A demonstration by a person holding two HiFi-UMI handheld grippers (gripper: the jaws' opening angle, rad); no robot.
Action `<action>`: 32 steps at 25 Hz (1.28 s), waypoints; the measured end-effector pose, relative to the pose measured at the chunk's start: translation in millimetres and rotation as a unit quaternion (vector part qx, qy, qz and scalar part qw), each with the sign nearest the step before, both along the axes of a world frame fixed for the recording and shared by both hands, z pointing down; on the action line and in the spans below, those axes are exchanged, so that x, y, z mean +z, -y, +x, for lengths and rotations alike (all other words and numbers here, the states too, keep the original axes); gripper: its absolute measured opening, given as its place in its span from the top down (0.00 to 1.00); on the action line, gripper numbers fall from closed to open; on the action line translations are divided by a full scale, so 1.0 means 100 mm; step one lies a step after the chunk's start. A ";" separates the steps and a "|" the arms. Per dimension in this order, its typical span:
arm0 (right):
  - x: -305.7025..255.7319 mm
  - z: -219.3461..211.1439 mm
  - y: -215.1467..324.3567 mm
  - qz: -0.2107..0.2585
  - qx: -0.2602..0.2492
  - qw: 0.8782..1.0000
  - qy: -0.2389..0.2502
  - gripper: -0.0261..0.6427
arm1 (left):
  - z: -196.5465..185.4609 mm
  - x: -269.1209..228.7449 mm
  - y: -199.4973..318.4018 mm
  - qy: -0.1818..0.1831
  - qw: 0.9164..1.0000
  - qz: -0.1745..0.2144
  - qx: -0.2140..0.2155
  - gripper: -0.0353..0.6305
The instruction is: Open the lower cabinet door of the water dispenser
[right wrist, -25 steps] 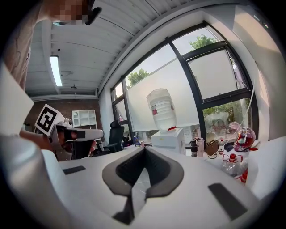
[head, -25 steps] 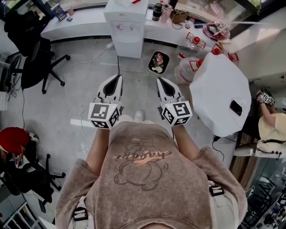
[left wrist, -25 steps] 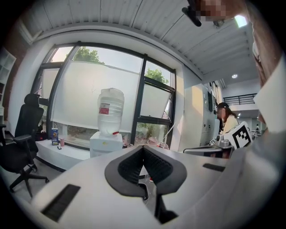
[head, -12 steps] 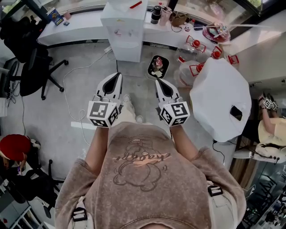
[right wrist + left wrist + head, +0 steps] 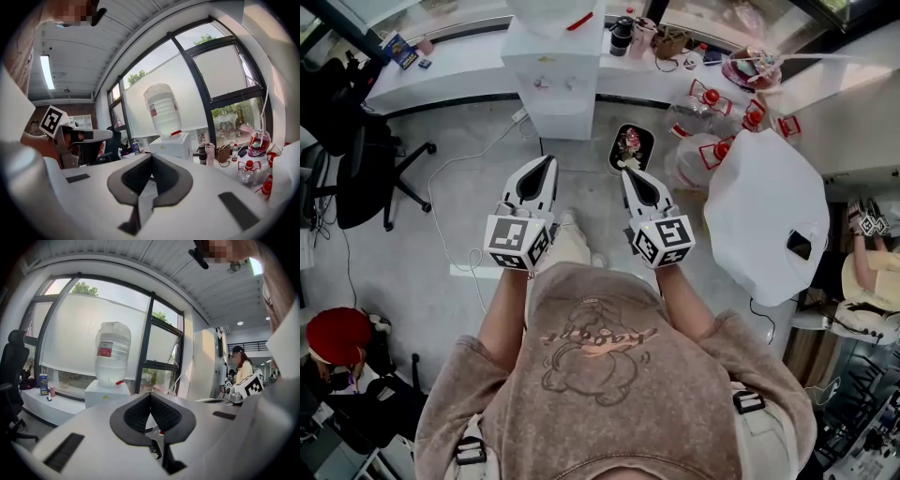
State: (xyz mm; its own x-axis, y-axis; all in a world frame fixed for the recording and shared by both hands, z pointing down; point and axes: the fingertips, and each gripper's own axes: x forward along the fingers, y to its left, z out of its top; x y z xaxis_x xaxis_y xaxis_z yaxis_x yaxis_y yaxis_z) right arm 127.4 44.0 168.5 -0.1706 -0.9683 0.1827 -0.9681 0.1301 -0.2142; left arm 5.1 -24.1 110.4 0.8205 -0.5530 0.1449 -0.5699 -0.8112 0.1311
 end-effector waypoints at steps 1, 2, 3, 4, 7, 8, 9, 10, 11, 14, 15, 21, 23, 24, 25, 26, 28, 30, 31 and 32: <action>0.04 0.00 0.08 -0.001 0.000 1.000 -0.001 0.95 | 0.01 0.04 0.08 0.001 1.000 -0.002 0.001 0.93; 0.07 0.01 0.17 -0.001 0.000 1.000 -0.002 0.95 | 0.02 0.09 0.16 0.002 1.000 -0.003 0.001 0.93; 0.11 0.01 0.25 -0.001 -0.001 1.000 -0.003 0.95 | 0.02 0.14 0.25 0.003 1.000 -0.004 0.002 0.93; 0.15 0.01 0.32 0.000 -0.003 1.000 -0.002 0.95 | 0.03 0.19 0.33 0.002 1.000 -0.005 0.002 0.93; 0.34 0.05 0.54 0.002 -0.006 1.000 0.005 0.95 | 0.07 0.39 0.57 0.001 1.000 -0.006 0.003 0.93; 0.41 0.08 0.62 0.002 -0.006 1.000 0.008 0.95 | 0.10 0.46 0.66 0.000 1.000 -0.005 0.004 0.93; 0.49 0.11 0.70 0.003 -0.004 1.000 0.010 0.95 | 0.12 0.52 0.75 -0.001 1.000 -0.003 0.005 0.93; 0.56 0.13 0.78 0.005 -0.003 1.000 0.011 0.95 | 0.14 0.59 0.83 -0.003 1.000 -0.002 0.006 0.93; 0.64 0.16 0.87 0.007 -0.002 1.000 0.010 0.95 | 0.15 0.66 0.91 -0.004 1.000 -0.001 0.008 0.93; 0.89 0.19 1.08 0.013 -0.004 1.000 0.006 0.95 | 0.19 0.93 1.10 -0.009 1.000 -0.002 0.013 0.93; 0.98 0.21 1.13 0.014 -0.005 1.000 0.006 0.95 | 0.21 1.03 1.16 -0.011 1.000 -0.004 0.014 0.93; 1.60 0.35 1.39 0.014 -0.005 1.000 0.007 0.95 | 0.31 1.64 1.45 -0.021 1.000 -0.003 0.017 0.93; 1.83 0.39 1.47 0.015 -0.004 1.000 0.010 0.95 | 0.34 1.86 1.55 -0.023 1.000 -0.001 0.018 0.93; 1.94 0.42 1.51 0.016 -0.004 1.000 0.011 0.95 | 0.37 1.98 1.60 -0.023 1.000 0.000 0.020 0.93; 2.06 0.44 1.55 0.017 -0.003 1.000 0.013 0.95 | 0.39 2.11 1.63 -0.022 0.999 0.000 0.023 0.93; 2.18 0.45 1.59 0.018 -0.004 1.000 0.013 0.95 | 0.42 2.23 1.66 -0.022 0.999 0.001 0.026 0.93; 2.44 0.49 1.66 0.019 -0.006 1.000 0.013 0.95 | 0.46 2.47 1.72 -0.022 0.999 0.003 0.031 0.93; 2.69 0.53 1.75 0.023 -0.006 1.000 0.014 0.95 | 0.51 2.70 1.78 -0.022 0.999 0.008 0.033 0.93; 2.80 0.55 1.79 0.025 -0.004 1.000 0.015 0.95 | 0.53 2.81 1.82 -0.022 0.999 0.010 0.034 0.93; 2.91 0.56 1.84 0.026 -0.003 1.000 0.016 0.95 | 0.54 2.92 1.85 -0.022 0.999 0.012 0.036 0.93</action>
State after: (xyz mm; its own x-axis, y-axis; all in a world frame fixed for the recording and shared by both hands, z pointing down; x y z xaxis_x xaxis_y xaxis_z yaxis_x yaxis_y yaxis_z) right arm 183.7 -139.6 459.5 -0.1807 -0.9754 0.1260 -0.9599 0.1471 -0.2385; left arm 59.5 -208.7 402.0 0.8632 -0.4958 0.0954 -0.5047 -0.8526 0.1356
